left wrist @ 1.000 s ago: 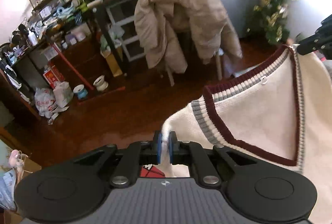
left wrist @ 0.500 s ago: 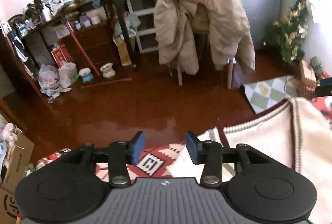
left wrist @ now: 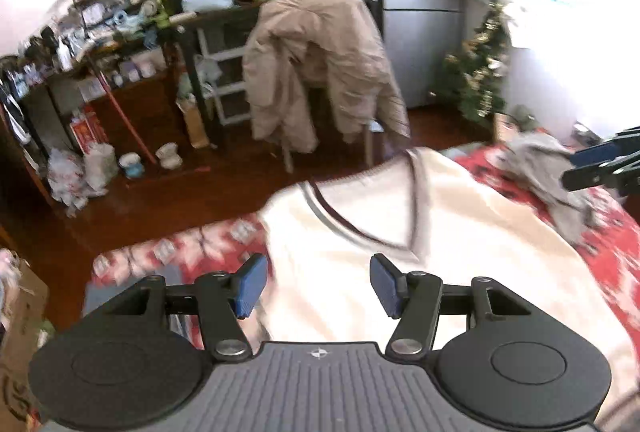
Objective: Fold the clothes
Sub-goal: 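Lay the sweater vest flat on the bedspread, neckline away from the grippers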
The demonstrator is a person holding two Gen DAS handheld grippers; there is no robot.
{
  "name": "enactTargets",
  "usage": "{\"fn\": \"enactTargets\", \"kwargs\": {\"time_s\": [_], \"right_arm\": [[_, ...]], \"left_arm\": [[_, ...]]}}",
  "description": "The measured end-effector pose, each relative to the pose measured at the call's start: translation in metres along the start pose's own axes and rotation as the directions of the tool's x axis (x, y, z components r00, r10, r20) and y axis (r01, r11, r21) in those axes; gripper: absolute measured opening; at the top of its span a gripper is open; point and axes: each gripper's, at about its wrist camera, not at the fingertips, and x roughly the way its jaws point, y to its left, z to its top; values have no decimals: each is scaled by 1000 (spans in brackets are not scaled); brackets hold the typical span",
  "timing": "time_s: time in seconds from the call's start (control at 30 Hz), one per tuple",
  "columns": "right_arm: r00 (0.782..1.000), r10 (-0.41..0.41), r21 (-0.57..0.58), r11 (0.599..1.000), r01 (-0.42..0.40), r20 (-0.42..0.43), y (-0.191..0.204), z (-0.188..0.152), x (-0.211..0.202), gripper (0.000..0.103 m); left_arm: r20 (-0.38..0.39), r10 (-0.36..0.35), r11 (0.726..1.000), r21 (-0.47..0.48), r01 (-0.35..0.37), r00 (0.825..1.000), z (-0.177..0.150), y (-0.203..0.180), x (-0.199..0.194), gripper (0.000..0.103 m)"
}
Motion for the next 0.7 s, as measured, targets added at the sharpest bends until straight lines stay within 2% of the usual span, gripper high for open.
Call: {"fn": "enactTargets", "kwargs": {"time_s": [0.1, 0.2, 0.3, 0.4, 0.53, 0.6, 0.7], "right_arm": [[1000, -9, -35, 999, 8, -6, 24, -49, -38, 59], [999, -49, -93, 994, 49, 3, 51, -97, -59, 59], [998, -56, -120, 991, 59, 23, 75, -145, -76, 59], [998, -62, -72, 995, 64, 24, 90, -188, -91, 59], [994, -94, 29, 995, 92, 47, 97, -236, -111, 59], [988, -141, 41, 990, 139, 65, 95, -252, -117, 59], [974, -206, 33, 978, 204, 89, 96, -274, -128, 59]], "left_arm": [[-26, 0, 999, -37, -1, 1000, -38, -14, -16, 56], [-59, 16, 998, -52, -19, 998, -76, -29, -28, 56], [-62, 20, 993, -118, -28, 998, -110, -36, -40, 55], [-76, 1, 983, -182, -15, 997, -141, -42, -49, 55], [-89, 11, 967, -253, -33, 996, -172, -41, -58, 54], [-103, 12, 958, -282, -41, 995, -185, -39, -60, 44], [-120, 7, 949, -311, -44, 993, -202, -36, -63, 36]]}}
